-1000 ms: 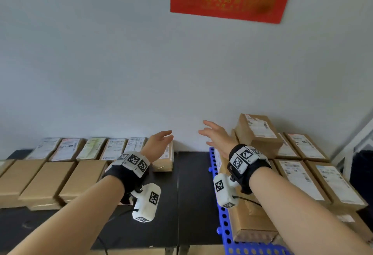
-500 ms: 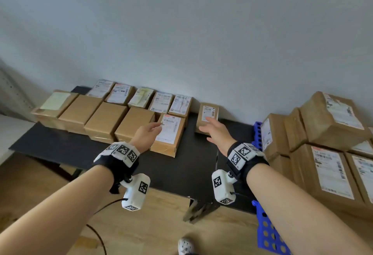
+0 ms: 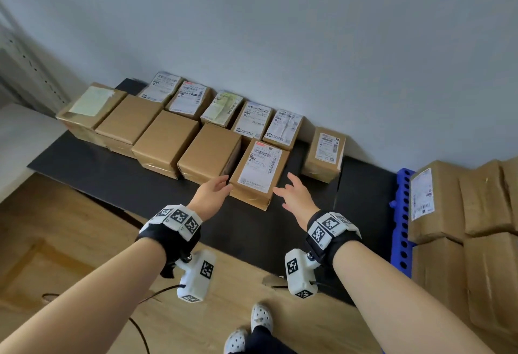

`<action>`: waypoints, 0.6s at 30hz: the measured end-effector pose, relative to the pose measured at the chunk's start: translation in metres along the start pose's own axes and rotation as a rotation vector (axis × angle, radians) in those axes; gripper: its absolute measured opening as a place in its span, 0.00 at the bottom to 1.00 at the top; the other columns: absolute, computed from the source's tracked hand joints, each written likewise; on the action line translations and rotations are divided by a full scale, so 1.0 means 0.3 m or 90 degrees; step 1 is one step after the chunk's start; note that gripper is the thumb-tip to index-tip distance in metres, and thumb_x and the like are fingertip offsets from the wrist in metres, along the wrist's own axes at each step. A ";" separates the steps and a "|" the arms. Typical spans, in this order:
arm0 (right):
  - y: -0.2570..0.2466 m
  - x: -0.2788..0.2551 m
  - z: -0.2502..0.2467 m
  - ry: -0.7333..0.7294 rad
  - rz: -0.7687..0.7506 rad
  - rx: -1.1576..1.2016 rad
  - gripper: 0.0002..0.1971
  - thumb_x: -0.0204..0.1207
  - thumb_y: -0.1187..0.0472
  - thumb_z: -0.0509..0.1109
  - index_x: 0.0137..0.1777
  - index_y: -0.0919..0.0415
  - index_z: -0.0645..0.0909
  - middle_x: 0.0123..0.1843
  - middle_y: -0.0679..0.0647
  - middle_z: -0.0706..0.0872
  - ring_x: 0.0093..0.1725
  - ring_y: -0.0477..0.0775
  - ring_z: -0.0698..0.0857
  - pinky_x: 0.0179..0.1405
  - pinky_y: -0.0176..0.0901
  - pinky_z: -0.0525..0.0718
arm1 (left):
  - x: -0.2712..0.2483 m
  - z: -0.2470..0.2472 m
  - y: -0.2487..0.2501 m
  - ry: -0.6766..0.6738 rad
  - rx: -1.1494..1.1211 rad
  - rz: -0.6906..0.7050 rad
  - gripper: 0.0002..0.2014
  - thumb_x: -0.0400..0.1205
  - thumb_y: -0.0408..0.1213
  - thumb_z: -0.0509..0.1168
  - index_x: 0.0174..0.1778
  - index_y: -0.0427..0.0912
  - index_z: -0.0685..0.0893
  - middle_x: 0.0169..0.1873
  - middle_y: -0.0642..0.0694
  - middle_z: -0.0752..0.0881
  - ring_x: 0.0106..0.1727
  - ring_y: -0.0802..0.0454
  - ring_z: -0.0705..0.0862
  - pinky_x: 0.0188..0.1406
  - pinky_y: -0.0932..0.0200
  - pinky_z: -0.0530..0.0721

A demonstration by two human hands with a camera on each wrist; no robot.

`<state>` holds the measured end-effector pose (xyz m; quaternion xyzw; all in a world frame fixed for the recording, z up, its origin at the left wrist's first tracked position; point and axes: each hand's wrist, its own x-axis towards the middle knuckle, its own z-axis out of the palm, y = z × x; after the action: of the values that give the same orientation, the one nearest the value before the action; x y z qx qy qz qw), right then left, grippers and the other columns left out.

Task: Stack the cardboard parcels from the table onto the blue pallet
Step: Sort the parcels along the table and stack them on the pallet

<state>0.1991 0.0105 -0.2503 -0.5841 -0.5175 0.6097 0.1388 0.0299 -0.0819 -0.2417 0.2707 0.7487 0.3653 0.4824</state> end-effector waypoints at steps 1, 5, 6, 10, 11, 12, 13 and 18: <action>0.005 0.016 0.005 -0.005 0.008 0.007 0.37 0.79 0.62 0.68 0.83 0.52 0.53 0.82 0.60 0.62 0.81 0.58 0.63 0.78 0.62 0.66 | 0.013 0.007 0.002 -0.002 -0.007 -0.001 0.24 0.85 0.38 0.59 0.78 0.44 0.66 0.76 0.43 0.70 0.77 0.49 0.68 0.76 0.46 0.68; 0.021 0.064 0.020 -0.022 0.026 0.031 0.39 0.77 0.66 0.70 0.83 0.52 0.52 0.81 0.56 0.65 0.81 0.56 0.62 0.79 0.62 0.64 | 0.069 0.028 0.005 -0.003 -0.022 -0.015 0.27 0.85 0.38 0.60 0.80 0.44 0.62 0.78 0.44 0.67 0.79 0.49 0.66 0.77 0.47 0.67; 0.026 0.073 0.024 -0.024 0.028 0.034 0.40 0.77 0.66 0.70 0.83 0.52 0.52 0.81 0.55 0.66 0.81 0.56 0.63 0.78 0.63 0.65 | 0.083 0.034 0.006 -0.007 -0.018 -0.016 0.27 0.85 0.39 0.60 0.80 0.43 0.61 0.79 0.44 0.67 0.79 0.49 0.66 0.77 0.47 0.67; 0.050 0.096 0.031 -0.032 0.029 0.040 0.40 0.75 0.67 0.71 0.82 0.49 0.55 0.78 0.52 0.71 0.79 0.55 0.67 0.77 0.63 0.67 | 0.126 0.066 0.011 -0.010 0.029 -0.004 0.28 0.85 0.39 0.59 0.81 0.40 0.59 0.78 0.43 0.67 0.78 0.47 0.67 0.76 0.51 0.66; 0.055 0.099 0.032 -0.035 0.027 0.041 0.40 0.75 0.68 0.71 0.82 0.49 0.56 0.77 0.52 0.72 0.78 0.55 0.68 0.77 0.62 0.68 | 0.135 0.073 0.011 -0.008 0.046 0.002 0.29 0.85 0.39 0.60 0.81 0.40 0.59 0.78 0.43 0.68 0.77 0.47 0.68 0.75 0.52 0.67; 0.060 0.100 0.031 -0.039 0.027 0.041 0.40 0.75 0.69 0.71 0.82 0.49 0.56 0.77 0.52 0.73 0.78 0.54 0.69 0.76 0.61 0.69 | 0.141 0.079 0.010 -0.006 0.057 0.007 0.29 0.85 0.40 0.60 0.81 0.40 0.59 0.77 0.43 0.69 0.76 0.47 0.70 0.73 0.53 0.68; 0.063 0.099 0.031 -0.043 0.027 0.040 0.40 0.75 0.69 0.70 0.82 0.49 0.55 0.77 0.52 0.73 0.77 0.54 0.70 0.76 0.61 0.70 | 0.146 0.085 0.009 -0.003 0.061 0.012 0.29 0.84 0.39 0.60 0.81 0.39 0.59 0.75 0.43 0.71 0.74 0.47 0.72 0.71 0.54 0.70; 0.073 0.073 0.018 -0.058 0.031 0.035 0.39 0.76 0.70 0.69 0.83 0.49 0.55 0.76 0.54 0.73 0.77 0.55 0.70 0.76 0.60 0.70 | 0.126 0.103 -0.032 0.009 0.028 0.009 0.26 0.82 0.38 0.64 0.76 0.40 0.65 0.69 0.42 0.78 0.66 0.48 0.79 0.67 0.50 0.77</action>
<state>0.1979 0.0157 -0.2813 -0.5641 -0.4922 0.6527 0.1160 0.0432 -0.0500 -0.2777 0.2842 0.7579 0.3541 0.4684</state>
